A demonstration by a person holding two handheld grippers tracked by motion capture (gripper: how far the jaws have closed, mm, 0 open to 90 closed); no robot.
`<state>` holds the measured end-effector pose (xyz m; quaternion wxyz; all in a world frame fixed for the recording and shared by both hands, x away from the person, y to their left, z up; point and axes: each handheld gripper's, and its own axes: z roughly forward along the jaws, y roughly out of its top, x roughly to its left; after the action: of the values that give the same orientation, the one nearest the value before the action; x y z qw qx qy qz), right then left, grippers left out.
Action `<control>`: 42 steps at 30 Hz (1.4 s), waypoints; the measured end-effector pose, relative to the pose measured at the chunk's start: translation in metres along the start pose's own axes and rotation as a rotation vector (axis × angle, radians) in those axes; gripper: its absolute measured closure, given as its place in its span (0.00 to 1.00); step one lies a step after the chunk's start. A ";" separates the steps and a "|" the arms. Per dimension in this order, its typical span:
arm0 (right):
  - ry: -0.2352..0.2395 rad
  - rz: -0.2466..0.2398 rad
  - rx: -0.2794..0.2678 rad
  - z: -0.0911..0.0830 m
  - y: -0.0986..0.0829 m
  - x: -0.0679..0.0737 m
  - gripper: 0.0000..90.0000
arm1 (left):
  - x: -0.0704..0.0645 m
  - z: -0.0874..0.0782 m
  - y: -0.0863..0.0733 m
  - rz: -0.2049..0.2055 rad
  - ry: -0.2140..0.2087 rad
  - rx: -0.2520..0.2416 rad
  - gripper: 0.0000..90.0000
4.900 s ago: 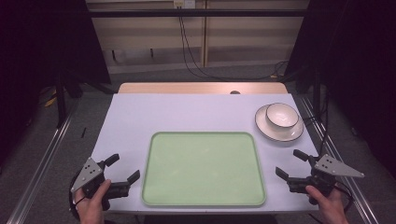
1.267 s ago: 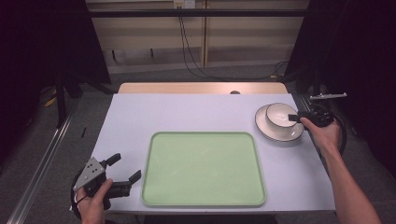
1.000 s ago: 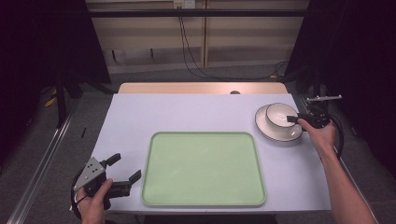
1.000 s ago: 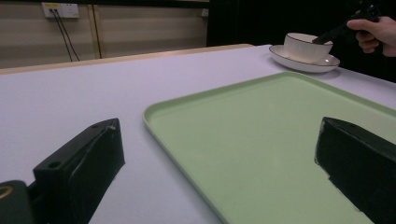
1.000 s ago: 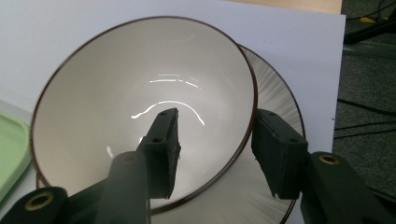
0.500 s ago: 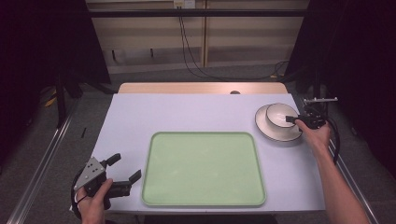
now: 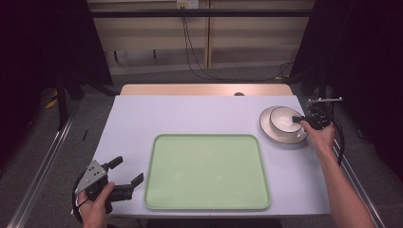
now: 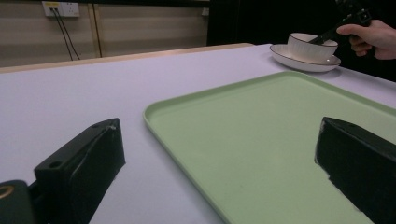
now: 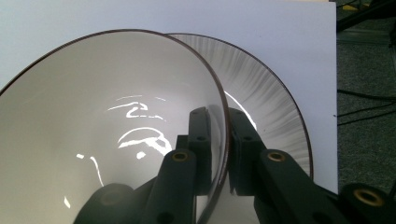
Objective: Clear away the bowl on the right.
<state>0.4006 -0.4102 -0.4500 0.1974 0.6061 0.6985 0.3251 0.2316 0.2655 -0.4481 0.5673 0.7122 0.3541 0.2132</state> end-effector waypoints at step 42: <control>0.031 0.045 -0.045 -0.015 0.002 -0.003 0.92 | 0.000 -0.002 0.000 -0.007 -0.009 -0.009 0.01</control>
<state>0.3923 -0.4164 -0.4381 0.1926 0.6119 0.6803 0.3546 0.2305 0.2671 -0.4475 0.5728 0.7094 0.3531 0.2096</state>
